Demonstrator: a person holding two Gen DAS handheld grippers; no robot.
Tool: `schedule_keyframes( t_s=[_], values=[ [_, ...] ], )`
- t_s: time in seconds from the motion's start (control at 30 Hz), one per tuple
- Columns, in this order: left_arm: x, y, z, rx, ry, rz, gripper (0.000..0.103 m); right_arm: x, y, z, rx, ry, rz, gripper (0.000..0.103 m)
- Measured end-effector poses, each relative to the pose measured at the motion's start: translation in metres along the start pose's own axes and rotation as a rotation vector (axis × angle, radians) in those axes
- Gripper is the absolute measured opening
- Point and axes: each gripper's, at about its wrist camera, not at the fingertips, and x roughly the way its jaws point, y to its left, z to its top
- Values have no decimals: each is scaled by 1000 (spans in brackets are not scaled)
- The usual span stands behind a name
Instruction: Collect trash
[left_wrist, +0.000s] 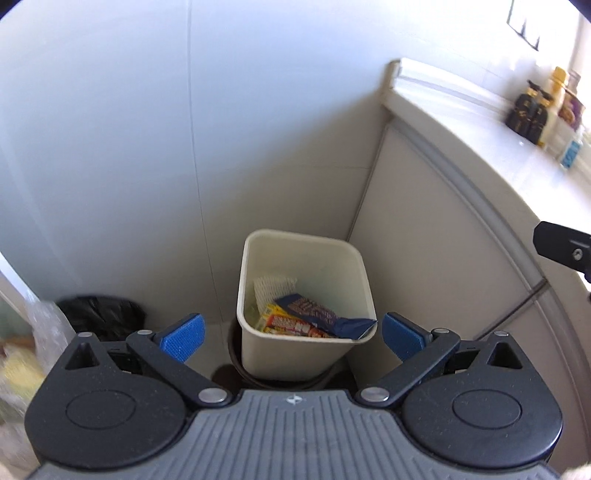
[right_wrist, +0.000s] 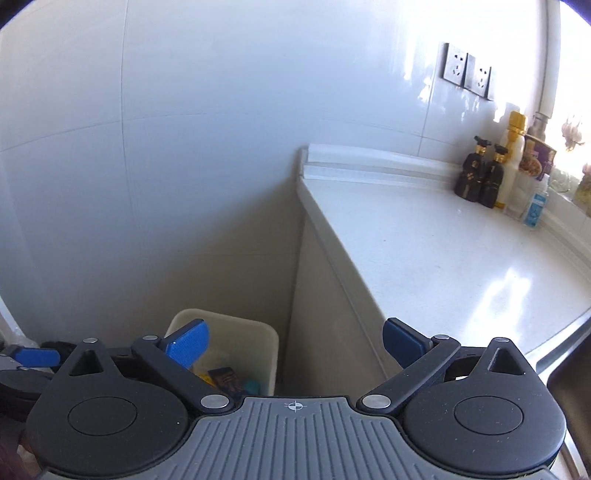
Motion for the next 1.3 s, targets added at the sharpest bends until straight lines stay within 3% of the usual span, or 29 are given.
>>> schedule_keyframes(
  t_s=[0.2, 0.33, 0.53, 1.3],
  values=[
    [-16, -26, 5, 55, -30, -18, 103, -16, -19, -7, 0, -38, -110, 103],
    [-17, -38, 8, 60, -36, -39, 103, -23, -31, -9, 17, -44, -140, 103],
    [-19, -54, 7, 82, -33, -67, 103, -22, -40, -10, 42, -39, -147, 103],
    [-14, -64, 6, 83, -5, -30, 103, -7, -48, -15, 81, 10, -98, 103]
  ],
)
